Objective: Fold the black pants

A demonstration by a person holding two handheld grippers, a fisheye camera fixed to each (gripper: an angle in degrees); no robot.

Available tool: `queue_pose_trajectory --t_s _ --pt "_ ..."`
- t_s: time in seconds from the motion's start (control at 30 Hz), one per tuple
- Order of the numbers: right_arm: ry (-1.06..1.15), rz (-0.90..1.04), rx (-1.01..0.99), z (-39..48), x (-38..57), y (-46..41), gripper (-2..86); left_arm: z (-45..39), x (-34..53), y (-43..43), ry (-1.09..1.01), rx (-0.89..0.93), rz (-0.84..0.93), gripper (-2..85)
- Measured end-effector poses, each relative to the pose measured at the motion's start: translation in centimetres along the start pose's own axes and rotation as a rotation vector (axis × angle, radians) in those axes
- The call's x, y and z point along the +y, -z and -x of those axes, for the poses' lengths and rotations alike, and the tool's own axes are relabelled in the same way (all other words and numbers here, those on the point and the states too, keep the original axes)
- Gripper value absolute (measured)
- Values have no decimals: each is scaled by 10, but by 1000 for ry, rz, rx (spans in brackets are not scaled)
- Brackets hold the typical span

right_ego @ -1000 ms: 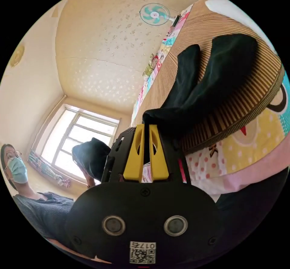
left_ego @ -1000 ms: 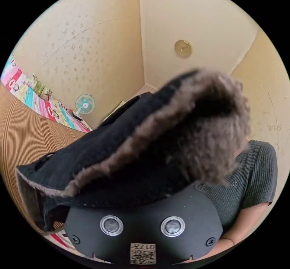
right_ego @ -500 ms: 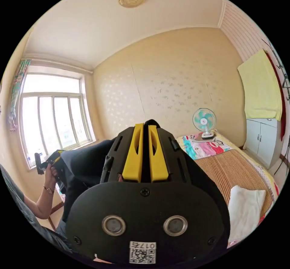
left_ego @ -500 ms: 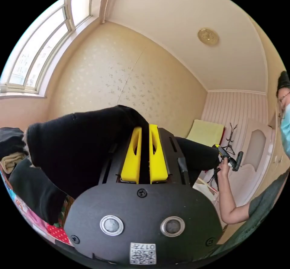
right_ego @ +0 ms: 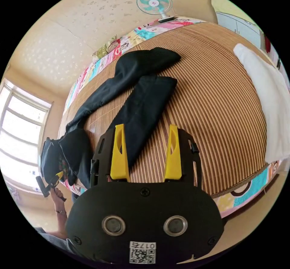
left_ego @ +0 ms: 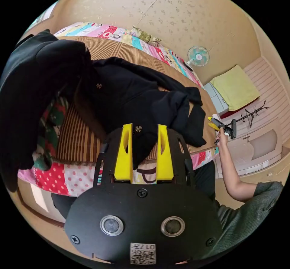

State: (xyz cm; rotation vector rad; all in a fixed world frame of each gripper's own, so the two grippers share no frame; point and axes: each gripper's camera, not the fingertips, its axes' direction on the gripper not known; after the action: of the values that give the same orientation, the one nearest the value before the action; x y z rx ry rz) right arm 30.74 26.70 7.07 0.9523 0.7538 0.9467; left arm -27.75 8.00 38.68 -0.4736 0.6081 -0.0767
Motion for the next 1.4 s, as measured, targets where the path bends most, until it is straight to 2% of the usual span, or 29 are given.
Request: queue_pose_trajectory --t_s 0.03,0.07,0.13,0.17,0.23,0.37,0.5,0.57,0.67,0.73,0.83,0.9,1.0,1.07,1.13,1.23,1.3,1.4 --pt "10 -77 31 1 9 -4 134 -1 6 -9 2 -12 3 124" --pt "56 -75 52 9 9 -10 97 -2 7 -15 4 -13 13 125" --pt "93 76 -12 17 -8 -22 37 -3 6 -40 16 14 73 127" --pt "90 67 -37 20 -16 -6 28 -4 5 -45 17 24 77 128" --pt "94 -128 -110 25 -14 53 21 -18 3 -50 -52 66 47 149" --pt "84 -612 -34 42 32 208 14 -58 -4 -66 -284 216 62 160" --pt "111 -711 68 63 43 266 16 -96 -10 -134 -396 61 310 141" --pt "132 -754 210 81 37 272 21 -110 -5 -150 -432 -93 312 84" --pt "98 -626 306 79 -9 245 33 -141 6 -162 -614 -169 399 44" --pt "59 -491 359 60 -46 215 47 -151 13 -161 -704 -198 529 29" --pt "-40 -200 377 13 -86 171 100 -134 24 -152 -718 -233 703 24" --pt "-73 -173 324 -9 -76 166 117 -115 31 -139 -679 -224 743 28" --pt "-73 -236 240 -40 -34 169 119 -84 36 -110 -515 -204 688 40" --pt "-151 -186 214 -75 -5 157 125 -72 41 -92 -420 -175 622 46" --pt "-192 -208 172 -101 17 149 132 -73 51 -69 -361 -176 477 47" --pt "-215 -221 11 -131 37 136 149 -95 61 -49 -394 -86 291 66" --pt "-205 -241 -100 -137 36 132 162 -112 65 -52 -440 4 245 75" --pt "-223 -169 -46 -133 14 123 125 -145 69 -87 -524 118 318 90"
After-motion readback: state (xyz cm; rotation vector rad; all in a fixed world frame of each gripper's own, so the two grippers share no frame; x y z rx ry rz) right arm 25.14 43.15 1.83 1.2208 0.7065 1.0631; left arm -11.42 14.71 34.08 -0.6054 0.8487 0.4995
